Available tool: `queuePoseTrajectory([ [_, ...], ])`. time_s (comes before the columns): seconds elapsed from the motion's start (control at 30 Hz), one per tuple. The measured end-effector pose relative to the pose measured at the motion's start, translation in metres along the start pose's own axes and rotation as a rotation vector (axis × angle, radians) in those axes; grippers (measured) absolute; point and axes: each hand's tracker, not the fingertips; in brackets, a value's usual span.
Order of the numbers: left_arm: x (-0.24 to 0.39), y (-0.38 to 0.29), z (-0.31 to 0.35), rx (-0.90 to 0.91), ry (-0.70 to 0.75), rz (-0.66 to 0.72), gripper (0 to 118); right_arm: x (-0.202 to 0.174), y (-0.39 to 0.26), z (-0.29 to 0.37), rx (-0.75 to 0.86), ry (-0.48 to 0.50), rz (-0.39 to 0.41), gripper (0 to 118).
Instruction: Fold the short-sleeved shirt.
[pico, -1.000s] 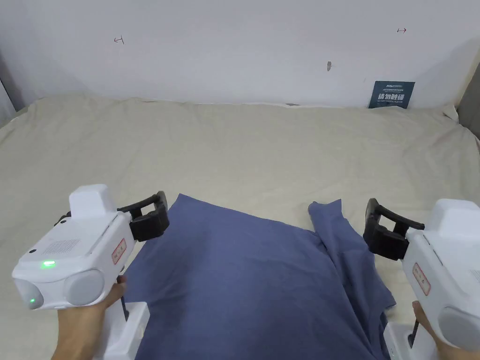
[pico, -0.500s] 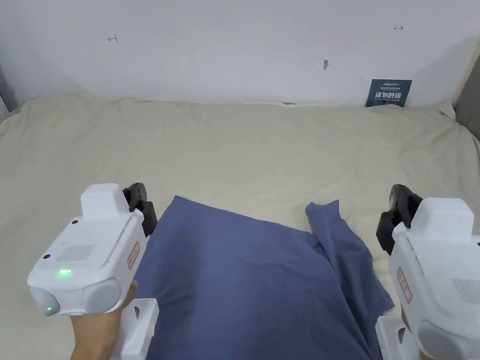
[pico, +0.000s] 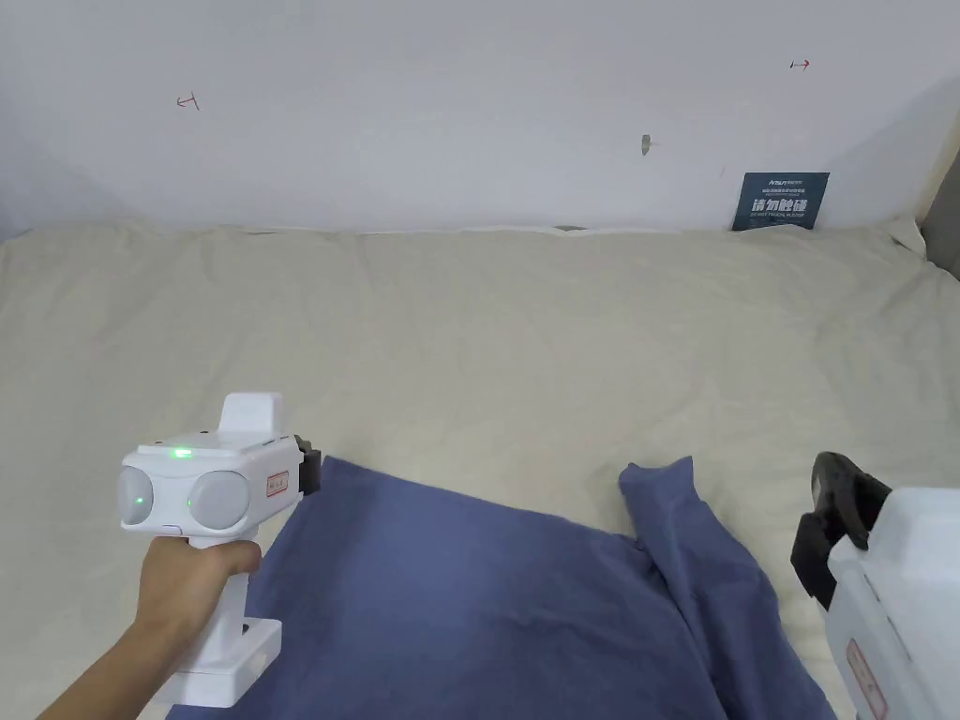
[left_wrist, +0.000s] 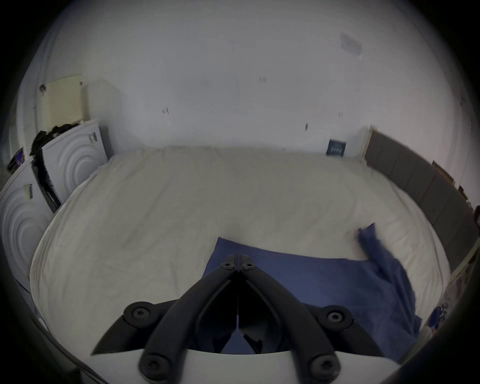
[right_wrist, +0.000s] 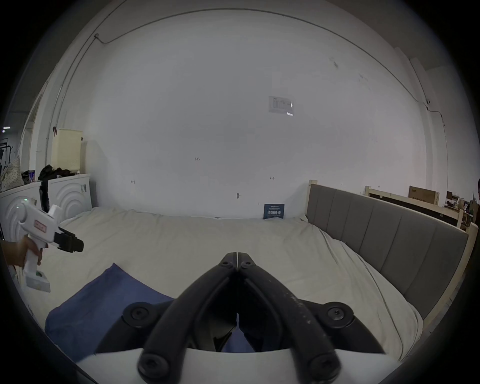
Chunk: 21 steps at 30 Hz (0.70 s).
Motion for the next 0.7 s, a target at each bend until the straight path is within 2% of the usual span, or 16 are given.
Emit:
queuePoseTrajectory([
  [0.03, -0.008, 0.002, -0.018, -0.026, -0.015, -0.005, 22, 0.000, -0.002, -0.008, -0.012, -0.008, 0.001, 2],
  [0.1, -0.022, 0.007, -0.051, -0.097, -0.005, -0.034, 66, 0.002, -0.007, -0.024, -0.034, -0.015, -0.002, 2],
  [0.13, -0.029, 0.009, -0.069, -0.127, 0.005, -0.033, 75, 0.003, -0.009, -0.031, -0.045, -0.023, -0.002, 2],
  [0.17, -0.034, 0.009, -0.084, -0.175, -0.010, -0.035, 75, 0.003, -0.012, -0.039, -0.056, -0.033, -0.002, 2],
  [0.2, -0.038, 0.009, -0.097, -0.190, 0.000, -0.024, 97, 0.004, -0.015, -0.046, -0.065, -0.038, -0.001, 2],
  [0.23, -0.043, 0.009, -0.112, -0.209, 0.009, -0.024, 111, 0.005, -0.018, -0.053, -0.075, -0.041, -0.001, 2],
  [0.4, -0.056, 0.002, -0.164, -0.307, 0.023, -0.036, 102, 0.008, -0.031, -0.079, -0.116, -0.068, 0.015, 2],
  [0.5, -0.051, -0.006, -0.181, -0.327, 0.030, -0.043, 67, 0.012, -0.037, -0.091, -0.145, -0.074, 0.010, 2],
  [0.53, -0.049, -0.009, -0.182, -0.355, 0.002, -0.019, 64, 0.014, -0.039, -0.094, -0.158, -0.073, 0.009, 2],
  [0.57, -0.043, -0.011, -0.182, -0.312, 0.050, -0.022, 63, 0.015, -0.040, -0.097, -0.175, -0.072, 0.011, 2],
  [0.6, -0.042, -0.011, -0.180, -0.312, 0.039, -0.027, 57, 0.017, -0.042, -0.100, -0.193, -0.067, 0.011, 2],
  [0.67, -0.039, -0.013, -0.173, -0.289, 0.009, -0.043, 17, 0.021, -0.045, -0.107, -0.262, -0.039, -0.018, 3],
  [0.7, -0.035, -0.012, -0.171, -0.287, 0.006, -0.050, 5, 0.023, -0.047, -0.111, -0.292, -0.032, -0.033, 8],
])
